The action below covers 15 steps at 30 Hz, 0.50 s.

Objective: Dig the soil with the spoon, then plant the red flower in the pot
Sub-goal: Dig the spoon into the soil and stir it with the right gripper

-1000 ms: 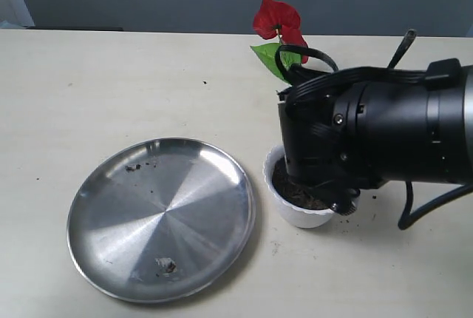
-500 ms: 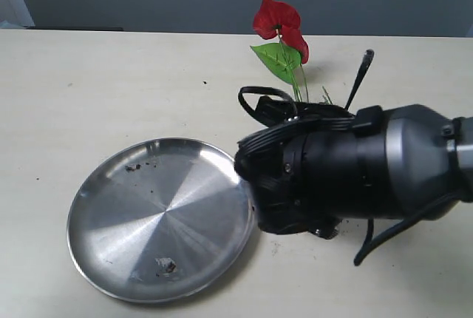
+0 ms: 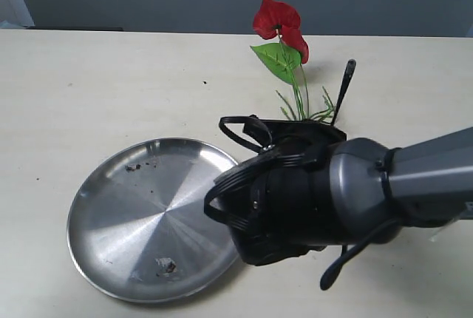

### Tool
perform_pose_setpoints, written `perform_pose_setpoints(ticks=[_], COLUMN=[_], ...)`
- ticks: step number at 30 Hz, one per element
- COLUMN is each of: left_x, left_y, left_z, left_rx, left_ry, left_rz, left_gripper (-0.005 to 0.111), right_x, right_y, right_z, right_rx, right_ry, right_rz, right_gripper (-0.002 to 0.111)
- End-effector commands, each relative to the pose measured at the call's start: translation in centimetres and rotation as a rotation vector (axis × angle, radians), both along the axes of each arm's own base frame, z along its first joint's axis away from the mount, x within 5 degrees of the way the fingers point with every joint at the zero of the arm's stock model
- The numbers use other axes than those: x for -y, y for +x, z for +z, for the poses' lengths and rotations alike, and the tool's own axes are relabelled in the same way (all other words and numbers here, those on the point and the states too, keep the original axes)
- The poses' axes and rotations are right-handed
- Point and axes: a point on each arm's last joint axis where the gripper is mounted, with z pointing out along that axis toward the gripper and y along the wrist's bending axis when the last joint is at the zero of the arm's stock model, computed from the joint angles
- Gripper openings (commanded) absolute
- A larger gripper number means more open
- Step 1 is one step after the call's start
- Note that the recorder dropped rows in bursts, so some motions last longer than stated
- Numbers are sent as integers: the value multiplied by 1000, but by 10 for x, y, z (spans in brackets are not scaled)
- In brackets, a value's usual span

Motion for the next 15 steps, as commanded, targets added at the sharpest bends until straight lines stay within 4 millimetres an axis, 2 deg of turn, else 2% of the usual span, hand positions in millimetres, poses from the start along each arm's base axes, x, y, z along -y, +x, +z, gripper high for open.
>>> perform_pose_setpoints(ticks=[1,15], left_x=[0,0], left_y=[0,0], left_z=[2,2], left_rx=[9,9], left_ry=[-5,-5], left_rz=[-4,-4], left_gripper=[0,0], right_x=[-7,-9], right_y=[4,5], right_z=[2,19], right_rx=[65,101], right_ry=[22,65], right_rz=[71,89], right_gripper=[-1,-1])
